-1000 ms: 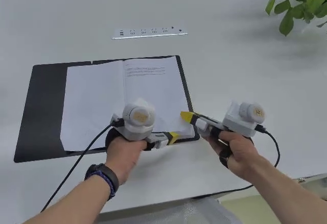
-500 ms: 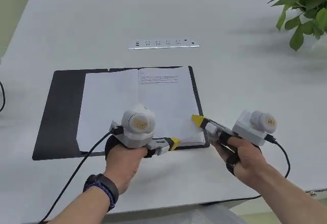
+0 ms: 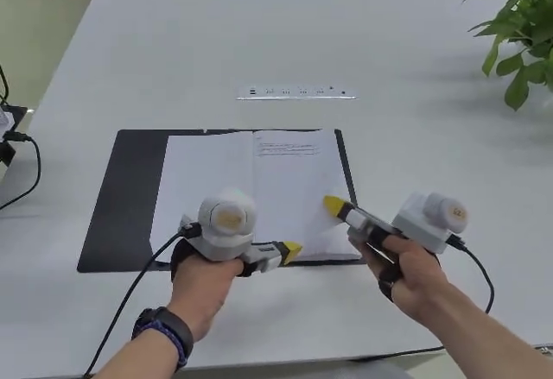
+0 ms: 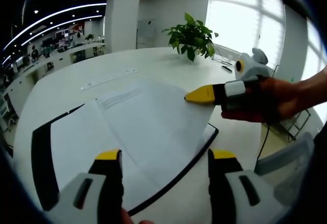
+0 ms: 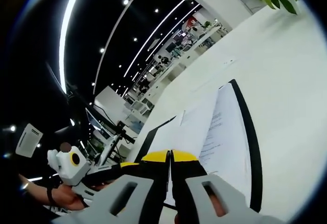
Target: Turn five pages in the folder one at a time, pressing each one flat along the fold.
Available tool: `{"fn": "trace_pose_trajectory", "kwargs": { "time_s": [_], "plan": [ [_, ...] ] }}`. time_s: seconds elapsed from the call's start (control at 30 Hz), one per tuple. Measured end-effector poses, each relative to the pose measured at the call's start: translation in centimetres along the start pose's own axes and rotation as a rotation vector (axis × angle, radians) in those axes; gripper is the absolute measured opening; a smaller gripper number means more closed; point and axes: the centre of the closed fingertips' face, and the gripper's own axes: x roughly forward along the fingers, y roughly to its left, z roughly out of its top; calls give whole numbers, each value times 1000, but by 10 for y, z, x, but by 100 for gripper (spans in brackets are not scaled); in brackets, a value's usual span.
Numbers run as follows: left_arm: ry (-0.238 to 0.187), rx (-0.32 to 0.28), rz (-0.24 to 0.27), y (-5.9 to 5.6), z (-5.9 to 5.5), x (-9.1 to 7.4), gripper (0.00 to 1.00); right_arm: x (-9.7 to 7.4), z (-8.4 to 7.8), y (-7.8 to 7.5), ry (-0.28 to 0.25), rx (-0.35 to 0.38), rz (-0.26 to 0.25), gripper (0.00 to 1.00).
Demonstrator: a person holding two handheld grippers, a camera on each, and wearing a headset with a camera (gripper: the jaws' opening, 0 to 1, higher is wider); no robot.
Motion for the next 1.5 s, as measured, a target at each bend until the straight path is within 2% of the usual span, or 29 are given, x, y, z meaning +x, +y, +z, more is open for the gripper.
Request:
{"fn": "trace_pose_trajectory", "kwargs": {
  "time_s": [0.3,0.47,0.57,0.73,0.9,1.17,1.5],
  "plan": [
    [-28,-17,39,18,2,-19,68,12,-5,22,12,-21,35,0],
    [-42,-28,67,31,2,-32,68,18,-8,28,14,-17,46,0],
    [-46,-37,80,36,-2,-40,69,22,-11,35,22,-21,53,0],
    [-45,-50,97,42,-14,-55,69,31,-17,48,34,-31,74,0],
    [-43,-63,122,53,-24,-70,69,41,-25,60,50,-37,91,0],
    [-58,-78,171,79,-33,-96,70,58,-37,80,76,-49,119,0],
    [-76,-111,216,104,-43,-121,70,77,-53,100,104,-51,143,0]
  ]
}}
